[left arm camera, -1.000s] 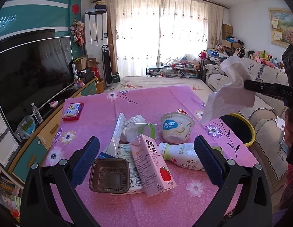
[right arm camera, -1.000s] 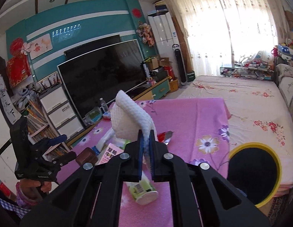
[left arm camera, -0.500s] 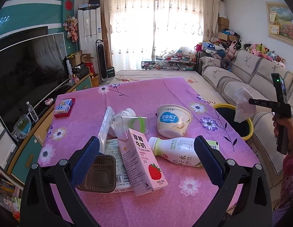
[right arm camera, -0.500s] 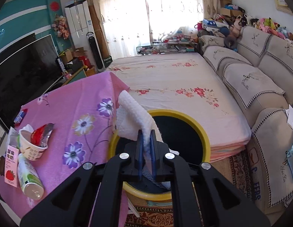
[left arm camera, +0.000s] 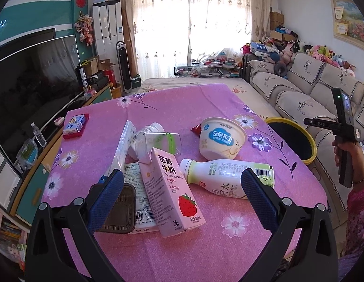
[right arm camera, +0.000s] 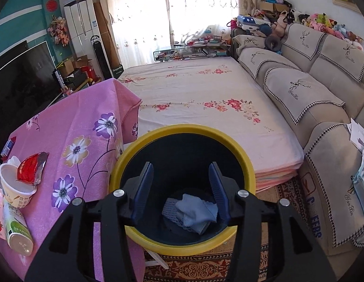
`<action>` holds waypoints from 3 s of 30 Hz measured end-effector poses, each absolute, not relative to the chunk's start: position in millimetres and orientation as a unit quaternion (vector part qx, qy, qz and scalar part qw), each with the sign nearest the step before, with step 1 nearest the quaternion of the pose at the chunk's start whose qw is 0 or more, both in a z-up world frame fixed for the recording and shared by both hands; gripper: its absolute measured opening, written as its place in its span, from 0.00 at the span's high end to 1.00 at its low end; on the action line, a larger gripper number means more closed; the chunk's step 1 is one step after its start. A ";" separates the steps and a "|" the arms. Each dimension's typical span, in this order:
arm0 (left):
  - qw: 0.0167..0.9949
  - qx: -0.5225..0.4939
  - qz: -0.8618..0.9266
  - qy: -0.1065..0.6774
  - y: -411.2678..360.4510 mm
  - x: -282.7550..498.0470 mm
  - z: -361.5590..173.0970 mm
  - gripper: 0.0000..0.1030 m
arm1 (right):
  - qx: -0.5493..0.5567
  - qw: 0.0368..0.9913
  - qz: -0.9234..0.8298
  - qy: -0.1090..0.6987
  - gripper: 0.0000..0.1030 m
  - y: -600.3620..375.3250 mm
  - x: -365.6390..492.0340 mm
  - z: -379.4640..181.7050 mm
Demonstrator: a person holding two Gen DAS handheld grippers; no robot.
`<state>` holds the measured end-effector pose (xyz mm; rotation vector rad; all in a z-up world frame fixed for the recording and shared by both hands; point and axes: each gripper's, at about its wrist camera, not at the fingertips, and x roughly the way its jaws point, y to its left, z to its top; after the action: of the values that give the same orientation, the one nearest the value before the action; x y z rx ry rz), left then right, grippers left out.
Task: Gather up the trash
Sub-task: 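Carry the tissue over the bin and open the right gripper, then grasp the pink strawberry milk carton with the left gripper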
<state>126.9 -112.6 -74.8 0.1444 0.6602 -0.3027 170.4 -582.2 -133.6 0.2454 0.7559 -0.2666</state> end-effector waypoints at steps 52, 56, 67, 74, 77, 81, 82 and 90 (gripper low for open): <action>0.876 0.023 -0.148 0.459 -143.4 187.7 -157.8 0.23 | 0.116 0.920 -0.061 0.371 0.44 -537.8 162.7 -128.6; 0.879 0.040 -0.139 0.455 -147.5 188.6 -160.4 0.33 | 0.118 0.919 -0.060 0.372 0.44 -538.2 162.8 -130.4; 0.885 0.035 -0.128 0.445 -147.4 181.0 -168.4 0.41 | 0.129 0.922 -0.057 0.359 0.43 -537.3 146.2 -124.3; 0.902 0.014 -0.134 0.410 -134.5 157.1 -138.7 0.47 | 0.143 0.924 -0.050 0.352 0.43 -539.3 135.3 -121.1; 0.905 0.011 -0.139 0.402 -131.8 152.9 -126.6 0.50 | 0.144 0.923 -0.045 0.353 0.43 -535.3 134.7 -120.5; 0.910 0.005 -0.141 0.389 -127.5 147.0 -112.0 0.51 | 0.145 0.924 -0.042 0.353 0.43 -532.9 132.2 -120.5; 0.912 0.007 -0.142 0.384 -128.0 145.3 -107.4 0.51 | 0.145 0.924 -0.042 0.352 0.43 -532.8 132.3 -120.5; 0.921 0.008 -0.156 0.356 -132.8 135.7 -80.0 0.51 | 0.153 0.926 -0.050 0.342 0.43 -540.9 121.3 -115.7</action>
<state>135.7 -132.8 -80.0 0.0170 0.7307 -0.3211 121.3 -540.9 -115.7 0.3144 0.7010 -0.1027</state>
